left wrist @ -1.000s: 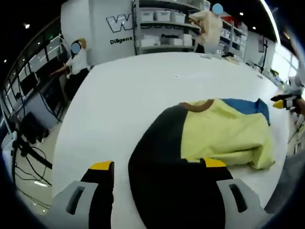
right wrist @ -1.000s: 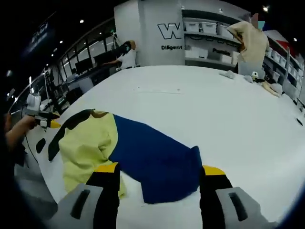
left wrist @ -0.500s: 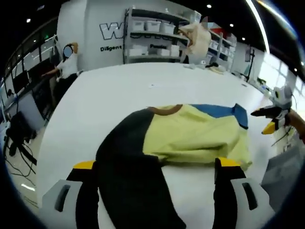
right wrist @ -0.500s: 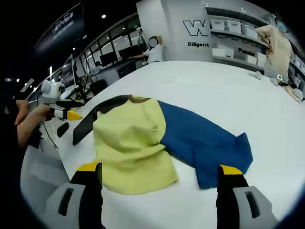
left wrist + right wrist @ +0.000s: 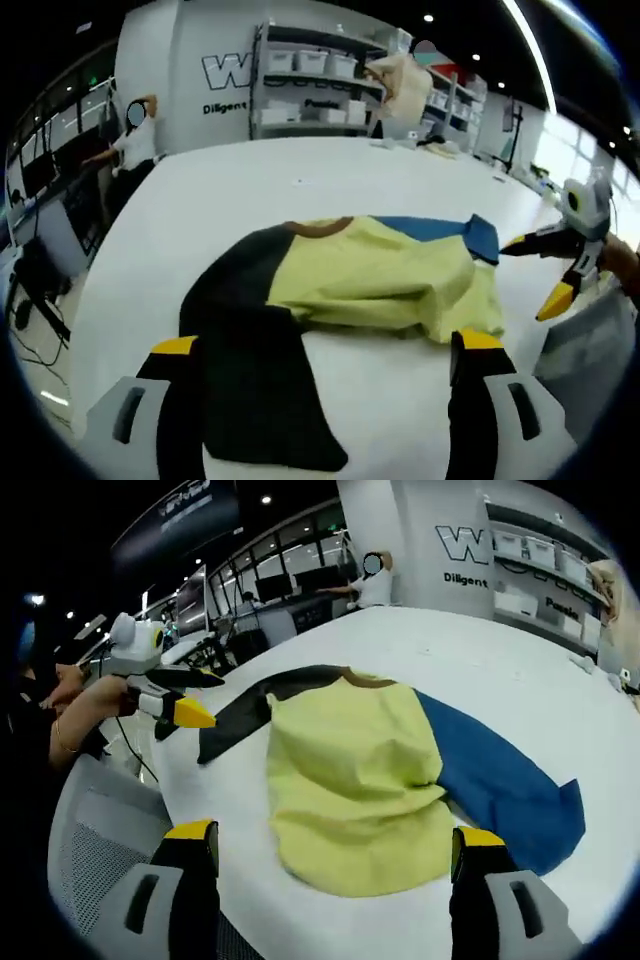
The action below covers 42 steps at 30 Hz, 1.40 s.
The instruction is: Fold the garment on the visible template until the final outline fits inside the template.
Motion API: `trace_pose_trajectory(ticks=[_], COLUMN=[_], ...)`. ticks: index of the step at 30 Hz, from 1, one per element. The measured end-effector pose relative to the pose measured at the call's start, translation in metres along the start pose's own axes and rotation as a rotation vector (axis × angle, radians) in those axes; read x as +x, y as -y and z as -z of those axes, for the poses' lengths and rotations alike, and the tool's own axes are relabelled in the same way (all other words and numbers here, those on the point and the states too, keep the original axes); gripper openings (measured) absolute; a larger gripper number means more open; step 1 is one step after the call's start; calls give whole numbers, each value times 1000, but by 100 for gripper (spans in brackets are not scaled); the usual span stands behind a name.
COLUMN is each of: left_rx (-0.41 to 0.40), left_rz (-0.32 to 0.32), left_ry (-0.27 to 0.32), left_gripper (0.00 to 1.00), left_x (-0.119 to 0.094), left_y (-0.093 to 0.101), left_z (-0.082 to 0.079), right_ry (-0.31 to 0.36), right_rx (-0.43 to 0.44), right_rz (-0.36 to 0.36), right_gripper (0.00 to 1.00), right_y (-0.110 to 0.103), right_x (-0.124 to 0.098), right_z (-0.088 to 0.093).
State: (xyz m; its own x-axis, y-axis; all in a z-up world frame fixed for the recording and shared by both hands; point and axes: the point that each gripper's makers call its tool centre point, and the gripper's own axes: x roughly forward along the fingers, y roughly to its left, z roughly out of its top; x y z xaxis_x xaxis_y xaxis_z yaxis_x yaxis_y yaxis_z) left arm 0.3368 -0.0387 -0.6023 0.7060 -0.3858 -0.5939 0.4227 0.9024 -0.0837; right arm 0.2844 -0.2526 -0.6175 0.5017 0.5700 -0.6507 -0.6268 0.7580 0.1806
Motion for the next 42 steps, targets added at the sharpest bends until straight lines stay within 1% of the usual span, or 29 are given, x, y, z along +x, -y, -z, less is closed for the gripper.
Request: trace_pose_trajectory(ticks=[4, 6, 10, 12, 13, 14, 15, 16, 17, 18, 19, 20, 21, 22, 24, 26, 27, 30, 32, 33, 34, 35, 36, 37, 39, 41, 42], left_rx=[6, -1, -11, -5, -4, -3, -5, -8, -10, -9, -2, 19, 36, 40, 49, 46, 39, 31, 37, 37, 42, 45, 45, 45, 41, 38, 38], left_rz=[1, 8, 20, 29, 31, 35, 36, 36, 37, 41, 45, 57, 65, 64, 64, 64, 66, 78, 83, 83, 86, 87, 85, 85, 84, 83, 81], left_ry=[0, 6, 2, -5, -9, -18, -22, -22, -19, -14, -11, -13, -20, -27, -25, -17, -14, -10, -8, -10, -17, -17, -15, -15, -8, -6, -6], left_gripper=[99, 99, 99, 98, 98, 98, 98, 98, 98, 98, 97, 97, 97, 97, 97, 97, 97, 96, 96, 96, 95, 95, 95, 95, 95, 95, 95], left_x=[-4, -7, -12, -13, -14, -14, -15, -16, -16, -16, -16, -16, -16, -17, -18, -18, -18, -19, -18, -18, -17, -17, -17, -17, -17, -18, -18], left_y=[6, 12, 24, 28, 30, 32, 33, 35, 36, 38, 40, 44, 46, 47, 49, 50, 51, 55, 56, 57, 57, 58, 58, 57, 57, 56, 56], left_z=[3, 5, 11, 15, 17, 20, 21, 23, 23, 22, 22, 22, 23, 24, 24, 23, 23, 23, 23, 24, 25, 25, 25, 25, 24, 24, 24], right_ry=[-24, -47, -69, -59, -76, -91, -100, -98, -120, -114, -109, -130, -134, -115, -146, -147, -158, -165, -177, -184, -187, -192, -191, -196, -199, -215, -223], right_rx=[-69, -90, -150, -217, -258, -297, -339, -359, -408, -461, -505, -548, -578, -619, -613, -613, -617, -616, -626, -642, -648, -656, -633, -589, -611, -639, -656], right_rz=[-24, -44, -74, -83, -70, -73, -75, -71, -63, -54, -47, -40, -37, -32, -42, -52, -58, -61, -61, -49, -45, -43, -53, -63, -58, -55, -61], right_gripper=[90, 85, 78, 75, 74, 72, 70, 69, 66, 64, 61, 56, 52, 49, 44, 44, 44, 40, 33, 30, 28, 27, 27, 26, 24, 15, 8], right_y=[-14, -20, -31, -33, -33, -34, -35, -35, -35, -34, -33, -33, -33, -33, -34, -36, -36, -36, -34, -30, -29, -27, -27, -29, -26, -25, -25], right_x=[9, 15, 24, 28, 31, 33, 36, 39, 41, 44, 47, 49, 51, 55, 60, 65, 67, 70, 73, 74, 74, 75, 76, 77, 78, 78, 79], right_z=[2, 4, 4, 1, 3, 5, 6, 6, 8, 6, 5, 7, 6, 3, 9, 9, 10, 10, 10, 10, 10, 10, 11, 13, 13, 17, 19])
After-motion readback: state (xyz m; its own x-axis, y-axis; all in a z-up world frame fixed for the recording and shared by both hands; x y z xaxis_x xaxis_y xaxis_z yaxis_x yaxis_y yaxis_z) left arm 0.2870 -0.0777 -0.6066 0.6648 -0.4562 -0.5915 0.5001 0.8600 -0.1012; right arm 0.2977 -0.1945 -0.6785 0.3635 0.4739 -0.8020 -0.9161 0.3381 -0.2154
